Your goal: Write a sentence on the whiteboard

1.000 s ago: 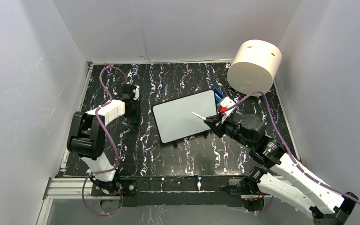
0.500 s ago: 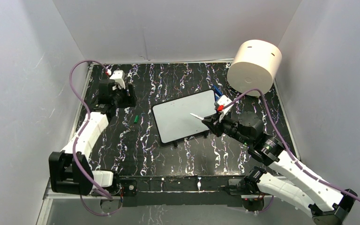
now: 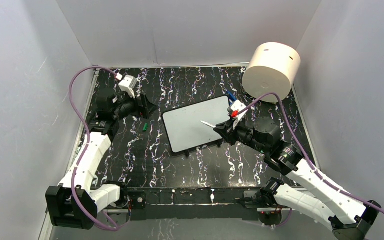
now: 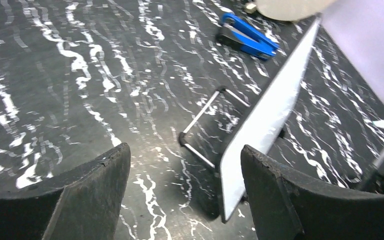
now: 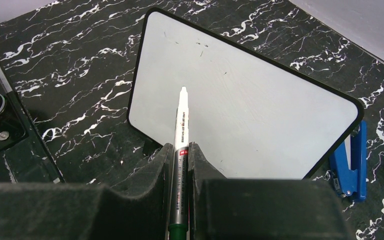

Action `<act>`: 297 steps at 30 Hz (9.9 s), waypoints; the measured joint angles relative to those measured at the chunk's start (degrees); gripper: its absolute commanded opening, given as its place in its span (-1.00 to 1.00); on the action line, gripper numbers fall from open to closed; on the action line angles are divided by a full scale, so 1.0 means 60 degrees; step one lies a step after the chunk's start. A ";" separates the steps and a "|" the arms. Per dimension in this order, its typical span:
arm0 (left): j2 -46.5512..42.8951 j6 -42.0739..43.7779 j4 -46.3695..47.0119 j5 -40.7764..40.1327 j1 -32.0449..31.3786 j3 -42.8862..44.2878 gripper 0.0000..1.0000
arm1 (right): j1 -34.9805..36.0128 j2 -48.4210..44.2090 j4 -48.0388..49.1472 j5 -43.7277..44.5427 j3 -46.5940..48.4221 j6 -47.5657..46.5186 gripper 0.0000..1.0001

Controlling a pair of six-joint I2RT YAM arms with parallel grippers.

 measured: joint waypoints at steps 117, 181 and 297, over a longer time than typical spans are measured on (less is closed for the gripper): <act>0.2313 0.1377 -0.0291 0.4229 -0.0579 0.0255 -1.00 | 0.5173 0.5639 0.2095 0.7420 0.2113 -0.0586 -1.00; 0.2415 0.1381 -0.0368 0.4058 -0.0656 0.0375 -1.00 | 0.5227 0.7399 0.1672 0.8109 0.3581 -0.0561 -1.00; 0.2561 0.1388 -0.0364 0.3989 -0.0659 0.0448 -1.00 | 0.5293 0.7832 0.0222 0.8448 0.3974 0.0419 -1.00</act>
